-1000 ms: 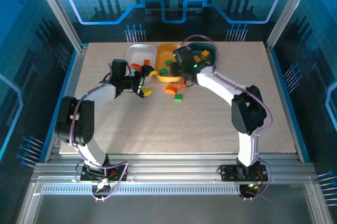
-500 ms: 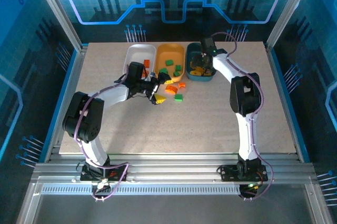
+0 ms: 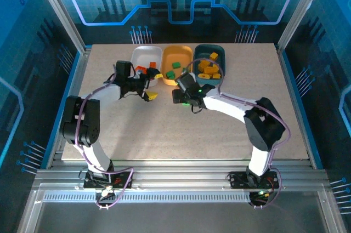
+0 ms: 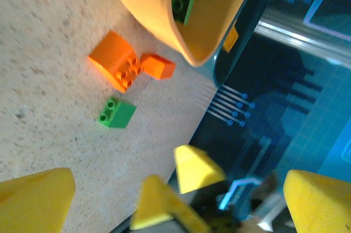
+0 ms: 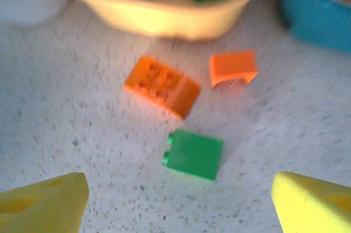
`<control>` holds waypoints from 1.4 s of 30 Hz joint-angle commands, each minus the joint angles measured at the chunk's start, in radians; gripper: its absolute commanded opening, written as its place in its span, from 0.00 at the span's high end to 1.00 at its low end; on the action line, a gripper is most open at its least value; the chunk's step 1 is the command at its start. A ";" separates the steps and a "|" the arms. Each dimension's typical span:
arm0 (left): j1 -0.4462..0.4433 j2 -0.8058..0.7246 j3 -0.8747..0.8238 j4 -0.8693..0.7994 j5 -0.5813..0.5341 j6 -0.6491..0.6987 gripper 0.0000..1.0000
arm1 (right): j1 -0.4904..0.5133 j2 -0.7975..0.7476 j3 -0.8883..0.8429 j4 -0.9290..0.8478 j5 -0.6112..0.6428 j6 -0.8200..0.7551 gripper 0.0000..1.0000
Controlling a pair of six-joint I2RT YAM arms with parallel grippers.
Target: Sort the legos into containers by color
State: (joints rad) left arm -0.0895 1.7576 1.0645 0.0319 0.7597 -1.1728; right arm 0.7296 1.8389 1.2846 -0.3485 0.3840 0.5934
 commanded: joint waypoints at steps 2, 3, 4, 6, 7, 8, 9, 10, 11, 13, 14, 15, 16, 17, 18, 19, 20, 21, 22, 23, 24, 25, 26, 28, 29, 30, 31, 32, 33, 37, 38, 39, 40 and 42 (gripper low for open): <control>0.025 -0.021 0.004 0.002 0.008 -0.008 0.01 | 0.014 0.073 0.008 -0.028 -0.022 0.046 0.15; 0.026 -0.023 0.000 0.010 0.009 -0.014 0.01 | 0.013 0.086 0.007 -0.028 -0.031 0.049 0.16; 0.027 -0.027 -0.001 0.012 0.009 -0.016 0.01 | 0.014 0.099 0.008 -0.032 -0.030 0.053 0.16; 0.027 -0.036 -0.004 0.011 0.006 -0.015 0.01 | 0.013 0.132 0.018 -0.036 -0.014 0.051 0.18; 0.026 -0.038 -0.005 0.012 0.004 -0.016 0.01 | 0.009 0.145 0.023 -0.036 -0.015 0.051 0.19; 0.026 -0.042 -0.006 0.014 0.004 -0.020 0.01 | 0.004 0.158 0.029 -0.030 -0.021 0.045 0.20; 0.026 -0.043 -0.010 0.021 0.005 -0.026 0.01 | 0.000 0.171 0.033 -0.021 -0.022 0.044 0.21; 0.026 -0.043 -0.013 0.030 0.007 -0.034 0.01 | -0.005 0.181 0.041 -0.018 -0.026 0.046 0.22; 0.026 -0.046 -0.019 0.041 0.009 -0.041 0.01 | -0.008 0.193 0.051 -0.018 -0.031 0.046 0.22; 0.026 -0.049 -0.025 0.054 0.009 -0.055 0.01 | -0.013 0.218 0.072 -0.015 -0.015 0.044 0.24; 0.027 -0.051 -0.026 0.056 0.010 -0.057 0.01 | -0.015 0.233 0.088 -0.020 -0.005 0.043 0.25; 0.025 -0.054 -0.028 0.058 0.010 -0.058 0.01 | -0.018 0.249 0.107 -0.033 0.007 0.043 0.28; 0.025 -0.057 -0.029 0.060 0.010 -0.059 0.01 | -0.022 0.258 0.119 -0.040 0.021 0.043 0.30; 0.026 -0.059 -0.031 0.063 0.010 -0.063 0.01 | -0.025 0.264 0.126 -0.044 0.035 0.040 0.33; 0.025 -0.062 -0.032 0.066 0.010 -0.064 0.01 | -0.027 0.266 0.130 -0.046 0.044 0.036 0.36; 0.026 -0.063 -0.034 0.068 0.010 -0.068 0.01 | -0.030 0.264 0.130 -0.047 0.049 0.033 0.42; 0.025 -0.064 -0.034 0.071 0.010 -0.070 0.01 | -0.034 0.260 0.130 -0.049 0.053 0.027 0.48; 0.025 -0.064 -0.034 0.074 0.011 -0.071 0.01 | -0.037 0.255 0.126 -0.050 0.056 0.023 0.55; 0.025 -0.065 -0.035 0.078 0.013 -0.077 0.01 | -0.038 0.244 0.118 -0.049 0.062 0.016 0.60; 0.025 -0.065 -0.036 0.082 0.015 -0.079 0.01 | -0.039 0.228 0.103 -0.044 0.067 0.010 0.65; 0.025 -0.065 -0.037 0.085 0.015 -0.081 0.01 | -0.037 0.210 0.089 -0.038 0.069 0.006 0.67; 0.025 -0.065 -0.038 0.087 0.015 -0.082 0.01 | -0.035 0.183 0.067 -0.030 0.072 0.000 0.68; 0.025 -0.065 -0.040 0.092 0.015 -0.086 0.01 | -0.030 0.151 0.040 -0.021 0.077 -0.009 0.68; 0.024 -0.065 -0.044 0.101 0.016 -0.093 0.01 | -0.020 0.081 0.000 -0.007 0.086 -0.023 0.69; 0.022 -0.064 -0.046 0.107 0.016 -0.096 0.01 | -0.016 0.045 -0.015 0.002 0.087 -0.037 0.69; 0.021 -0.064 -0.046 0.109 0.016 -0.096 0.01 | -0.016 0.013 -0.020 0.007 0.088 -0.051 0.69; 0.019 -0.063 -0.047 0.110 0.016 -0.096 0.01 | -0.018 -0.015 -0.015 0.009 0.089 -0.068 0.68; 0.015 -0.063 -0.048 0.111 0.013 -0.097 0.01 | -0.022 -0.028 0.003 0.009 0.091 -0.085 0.68; 0.013 -0.061 -0.049 0.111 0.012 -0.096 0.01 | -0.032 -0.032 0.024 0.008 0.091 -0.100 0.68; -0.004 -0.055 -0.050 0.111 0.013 -0.096 0.01 | -0.115 0.078 0.204 -0.024 0.036 -0.139 0.67; -0.008 -0.054 -0.051 0.111 0.015 -0.096 0.01 | -0.140 0.132 0.273 -0.050 0.009 -0.138 0.67; -0.013 -0.054 -0.051 0.109 0.015 -0.093 0.01 | -0.159 0.187 0.341 -0.067 -0.018 -0.143 0.67; -0.017 -0.054 -0.050 0.109 0.017 -0.093 0.01 | -0.172 0.234 0.400 -0.079 -0.034 -0.151 0.67; -0.026 -0.053 -0.049 0.108 0.019 -0.093 0.01 | -0.197 0.338 0.543 -0.140 -0.064 -0.153 0.66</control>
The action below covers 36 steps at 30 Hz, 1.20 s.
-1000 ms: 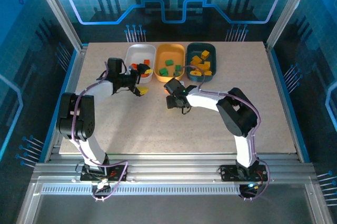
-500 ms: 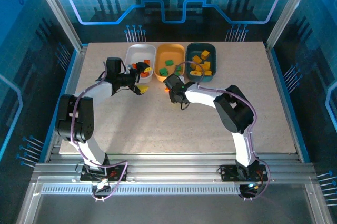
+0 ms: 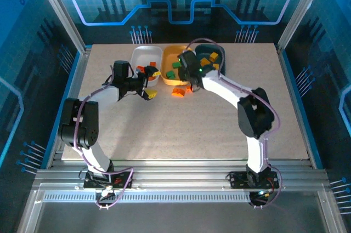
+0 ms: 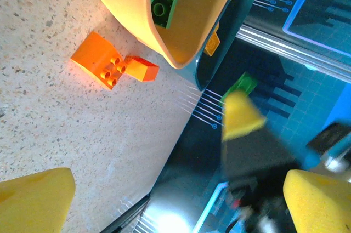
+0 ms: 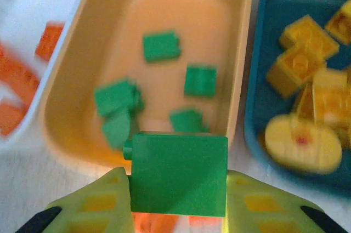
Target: Sort the legos into containers by color
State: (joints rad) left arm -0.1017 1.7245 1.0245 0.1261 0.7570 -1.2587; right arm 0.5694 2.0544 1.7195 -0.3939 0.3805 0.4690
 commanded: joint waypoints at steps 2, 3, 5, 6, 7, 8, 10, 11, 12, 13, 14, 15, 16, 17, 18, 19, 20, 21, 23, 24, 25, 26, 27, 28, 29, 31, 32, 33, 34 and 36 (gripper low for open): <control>-0.020 -0.020 -0.009 0.014 0.021 -0.004 0.01 | -0.050 0.191 0.216 -0.125 -0.076 -0.037 0.65; -0.022 -0.019 -0.009 0.012 0.020 -0.003 0.01 | -0.055 0.213 0.255 -0.132 -0.080 -0.040 0.64; -0.026 -0.016 -0.007 0.013 0.021 -0.002 0.01 | -0.070 0.255 0.339 -0.159 -0.096 -0.039 0.57; -0.027 -0.015 -0.006 0.015 0.023 -0.003 0.01 | -0.072 0.263 0.365 -0.169 -0.108 -0.044 0.51; -0.030 -0.012 -0.003 0.022 0.029 -0.002 0.01 | -0.073 0.256 0.369 -0.162 -0.134 -0.063 0.44; -0.033 -0.008 0.001 0.029 0.038 -0.001 0.01 | -0.067 0.226 0.333 -0.130 -0.148 -0.077 0.37; -0.041 -0.009 0.006 0.030 0.042 -0.002 0.01 | -0.050 0.143 0.205 -0.038 -0.129 -0.092 0.26; -0.044 -0.012 0.006 0.030 0.040 0.002 0.01 | -0.039 0.101 0.141 -0.005 -0.109 -0.093 0.24; -0.046 -0.013 0.006 0.029 0.041 0.004 0.01 | -0.029 0.068 0.085 0.012 -0.090 -0.091 0.23; -0.047 -0.015 0.006 0.028 0.040 0.005 0.01 | -0.019 0.029 0.018 0.035 -0.068 -0.089 0.24; -0.048 -0.015 0.006 0.026 0.040 0.006 0.01 | -0.008 -0.009 -0.052 0.064 -0.047 -0.088 0.24; -0.049 -0.014 0.007 0.025 0.039 0.007 0.01 | 0.001 -0.037 -0.109 0.080 -0.031 -0.082 0.26; -0.050 -0.014 0.006 0.024 0.038 0.007 0.01 | 0.010 -0.067 -0.167 0.094 -0.018 -0.075 0.27; -0.051 -0.013 0.005 0.023 0.037 0.008 0.01 | 0.016 -0.086 -0.208 0.098 -0.013 -0.069 0.30; -0.052 -0.013 0.005 0.023 0.037 0.007 0.01 | 0.018 -0.097 -0.234 0.093 -0.018 -0.063 0.33; -0.054 -0.008 0.005 0.023 0.037 0.007 0.01 | 0.018 -0.100 -0.252 0.082 -0.027 -0.060 0.36; -0.056 -0.007 0.005 0.023 0.037 0.005 0.01 | 0.018 -0.097 -0.260 0.065 -0.031 -0.061 0.39; -0.058 -0.005 0.005 0.024 0.038 0.004 0.01 | 0.018 -0.091 -0.260 0.049 -0.034 -0.064 0.41; -0.062 -0.006 0.003 0.025 0.039 0.001 0.01 | 0.018 -0.065 -0.255 0.020 -0.041 -0.075 0.41; -0.064 -0.006 0.003 0.026 0.039 0.004 0.01 | 0.018 -0.053 -0.249 0.012 -0.042 -0.078 0.41; -0.064 -0.008 0.003 0.024 0.039 0.003 0.01 | 0.016 -0.040 -0.243 0.008 -0.044 -0.081 0.40; -0.065 -0.011 0.004 0.024 0.037 0.005 0.01 | 0.014 -0.026 -0.234 0.004 -0.043 -0.083 0.39; -0.065 -0.010 0.004 0.023 0.037 0.005 0.01 | 0.010 -0.014 -0.226 0.000 -0.044 -0.083 0.38; -0.065 -0.012 0.004 0.021 0.038 0.006 0.01 | 0.005 0.003 -0.212 -0.007 -0.046 -0.081 0.38; -0.066 -0.011 0.003 0.020 0.036 0.006 0.01 | -0.001 0.020 -0.193 -0.013 -0.050 -0.078 0.37; -0.066 -0.010 0.002 0.020 0.036 0.006 0.01 | -0.009 0.052 -0.161 -0.028 -0.058 -0.082 0.37; -0.066 -0.011 0.002 0.020 0.036 0.007 0.01 | -0.012 0.068 -0.143 -0.037 -0.058 -0.081 0.37; -0.066 -0.008 0.002 0.020 0.036 0.005 0.01 | -0.015 0.082 -0.131 -0.044 -0.060 -0.083 0.37; -0.066 -0.009 0.002 0.020 0.036 0.005 0.01 | -0.017 0.092 -0.123 -0.045 -0.062 -0.084 0.38; -0.066 -0.009 0.003 0.020 0.037 0.007 0.01 | -0.020 0.106 -0.114 -0.042 -0.071 -0.088 0.40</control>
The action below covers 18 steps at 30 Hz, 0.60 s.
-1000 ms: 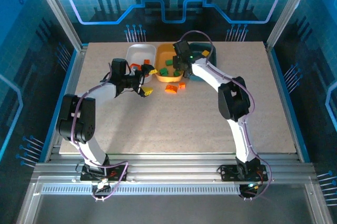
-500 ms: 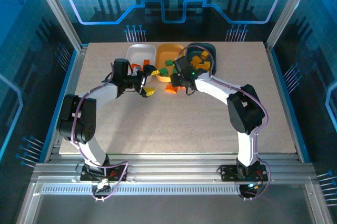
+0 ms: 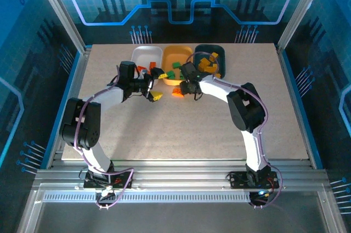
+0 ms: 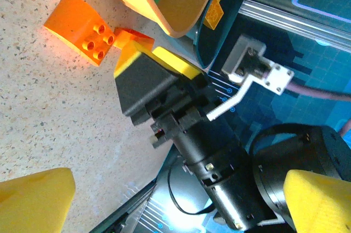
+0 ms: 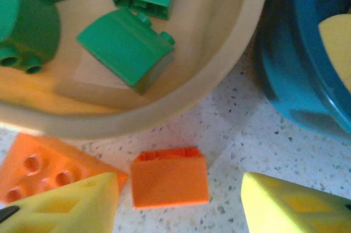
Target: Sort the legos into containers by color
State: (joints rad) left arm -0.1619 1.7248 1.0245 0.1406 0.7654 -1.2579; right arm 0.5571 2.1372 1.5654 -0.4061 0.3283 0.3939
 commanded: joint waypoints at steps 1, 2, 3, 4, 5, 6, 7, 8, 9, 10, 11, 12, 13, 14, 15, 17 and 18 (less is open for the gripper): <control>-0.005 -0.009 0.004 0.005 0.029 0.006 0.01 | -0.007 0.031 0.045 -0.029 -0.018 -0.015 0.41; -0.005 -0.009 0.005 0.005 0.029 0.006 0.01 | -0.008 0.038 0.050 -0.030 -0.016 -0.016 0.42; -0.005 -0.008 0.005 0.005 0.029 0.005 0.01 | -0.009 0.044 0.054 -0.030 -0.016 -0.020 0.45; -0.005 -0.007 0.005 0.004 0.028 0.005 0.01 | -0.008 0.049 0.058 -0.029 -0.017 -0.022 0.47; -0.005 -0.005 0.005 0.004 0.029 0.005 0.01 | -0.008 0.052 0.057 -0.027 -0.017 -0.024 0.49; -0.005 -0.004 0.005 0.004 0.030 0.005 0.01 | -0.008 0.052 0.053 -0.020 -0.021 -0.026 0.51; -0.005 -0.003 0.005 0.004 0.029 0.006 0.01 | -0.008 0.049 0.045 -0.010 -0.023 -0.029 0.55; -0.005 -0.003 0.006 0.004 0.030 0.007 0.01 | -0.008 0.045 0.037 -0.003 -0.024 -0.029 0.57; -0.005 -0.002 0.006 0.003 0.029 0.007 0.01 | -0.009 0.039 0.028 0.004 -0.026 -0.030 0.59; -0.005 -0.002 0.008 0.001 0.029 0.008 0.01 | -0.008 0.031 0.019 0.010 -0.026 -0.032 0.60; -0.006 0.000 0.009 -0.001 0.029 0.009 0.01 | -0.009 0.021 0.009 0.013 -0.025 -0.028 0.61; -0.006 -0.001 0.009 -0.004 0.029 0.011 0.01 | -0.008 0.007 -0.008 0.019 -0.025 -0.026 0.62; -0.005 0.001 0.009 -0.006 0.028 0.011 0.01 | -0.007 -0.012 -0.025 0.025 -0.023 -0.024 0.63; -0.005 0.002 0.009 -0.006 0.028 0.011 0.01 | -0.008 -0.032 -0.045 0.033 -0.022 -0.021 0.63; -0.004 0.001 0.009 -0.005 0.028 0.012 0.01 | -0.005 -0.058 -0.069 0.043 -0.022 -0.017 0.64; -0.005 0.000 0.009 -0.007 0.028 0.011 0.01 | 0.000 -0.109 -0.117 0.064 -0.020 -0.013 0.64; -0.004 -0.003 0.009 -0.006 0.027 0.012 0.01 | 0.001 -0.136 -0.140 0.071 -0.018 -0.008 0.64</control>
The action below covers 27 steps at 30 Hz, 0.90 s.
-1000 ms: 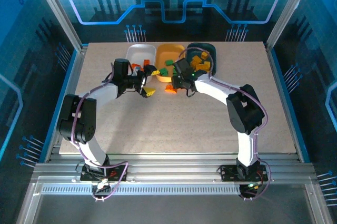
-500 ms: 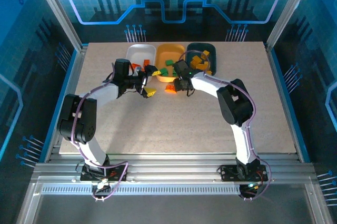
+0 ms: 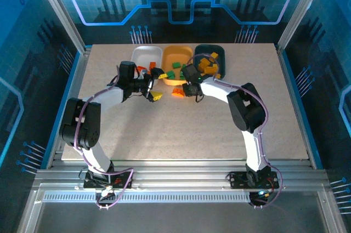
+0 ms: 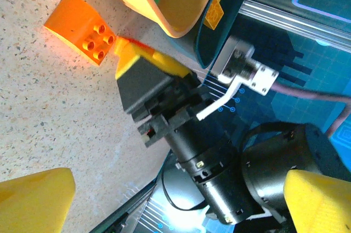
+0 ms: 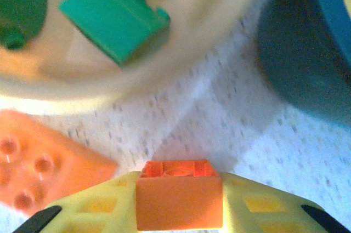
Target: Sort the legos into containers by color
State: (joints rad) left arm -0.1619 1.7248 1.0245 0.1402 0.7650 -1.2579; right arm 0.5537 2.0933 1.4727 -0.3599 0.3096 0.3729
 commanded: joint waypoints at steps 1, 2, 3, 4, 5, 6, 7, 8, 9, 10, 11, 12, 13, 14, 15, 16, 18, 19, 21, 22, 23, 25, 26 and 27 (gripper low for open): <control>-0.004 -0.006 0.011 -0.007 0.029 0.012 0.01 | 0.010 -0.117 -0.065 0.028 0.004 0.015 0.64; -0.004 -0.007 0.011 -0.007 0.028 0.012 0.01 | 0.013 -0.136 -0.079 0.029 0.009 0.017 0.64; -0.004 -0.010 0.011 -0.007 0.028 0.012 0.01 | 0.018 -0.162 -0.094 0.030 0.011 0.018 0.64; -0.004 -0.012 0.011 -0.007 0.028 0.012 0.01 | 0.024 -0.183 -0.110 0.033 0.011 0.017 0.64; -0.003 -0.014 0.011 -0.007 0.028 0.012 0.01 | 0.029 -0.206 -0.121 0.035 0.012 0.020 0.64; -0.001 -0.013 0.011 -0.007 0.028 0.012 0.01 | 0.035 -0.227 -0.131 0.038 0.013 0.020 0.64; 0.002 -0.014 0.013 -0.008 0.027 0.011 0.01 | 0.041 -0.248 -0.137 0.036 0.012 0.022 0.64; 0.006 -0.016 0.012 -0.008 0.028 0.011 0.01 | 0.049 -0.264 -0.141 0.035 0.013 0.021 0.64; 0.013 -0.016 0.012 -0.010 0.028 0.012 0.01 | 0.058 -0.280 -0.142 0.033 0.013 0.018 0.64; 0.024 -0.017 0.011 -0.011 0.025 0.012 0.01 | 0.066 -0.290 -0.136 0.027 0.013 0.017 0.64; 0.034 -0.020 0.011 -0.011 0.026 0.011 0.01 | 0.073 -0.294 -0.129 0.022 0.010 0.016 0.64; 0.048 -0.024 0.009 -0.011 0.024 0.010 0.01 | 0.081 -0.295 -0.116 0.014 0.004 0.017 0.64; 0.063 -0.028 0.007 -0.011 0.023 0.008 0.01 | 0.088 -0.292 -0.099 0.009 -0.004 0.018 0.64; 0.077 -0.032 0.005 -0.009 0.022 0.005 0.01 | 0.094 -0.286 -0.084 0.006 -0.011 0.020 0.64; 0.093 -0.038 0.003 -0.006 0.019 0.002 0.01 | 0.102 -0.275 -0.062 0.001 -0.020 0.025 0.64; 0.112 -0.042 0.001 -0.006 0.017 0.002 0.01 | 0.111 -0.259 -0.037 -0.003 -0.029 0.032 0.64; 0.148 -0.050 -0.005 -0.004 0.011 -0.003 0.01 | 0.127 -0.226 0.016 -0.007 -0.046 0.044 0.64; 0.168 -0.051 -0.010 -0.002 0.007 -0.004 0.01 | 0.135 -0.205 0.046 -0.005 -0.054 0.054 0.64; 0.215 -0.053 -0.017 -0.001 -0.004 -0.004 0.01 | 0.150 -0.161 0.106 0.006 -0.078 0.068 0.64; 0.240 -0.051 -0.021 -0.005 -0.013 0.003 0.01 | 0.154 -0.131 0.142 0.016 -0.090 0.075 0.64; 0.260 -0.047 -0.021 -0.019 -0.022 0.014 0.01 | 0.155 -0.106 0.173 0.024 -0.098 0.076 0.64; 0.310 -0.036 -0.027 -0.040 -0.040 0.022 0.01 | 0.158 -0.042 0.262 0.048 -0.127 0.068 0.64; 0.327 -0.032 -0.036 -0.025 -0.040 0.012 0.01 | 0.158 -0.007 0.313 0.048 -0.135 0.058 0.64; 0.341 -0.028 -0.047 -0.006 -0.038 -0.004 0.01 | 0.158 0.046 0.378 0.035 -0.144 0.050 0.64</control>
State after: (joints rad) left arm 0.1452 1.7035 1.0107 0.1394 0.7410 -1.2564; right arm 0.7025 2.0506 1.7470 -0.3466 0.2180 0.4248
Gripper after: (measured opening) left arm 0.990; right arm 0.361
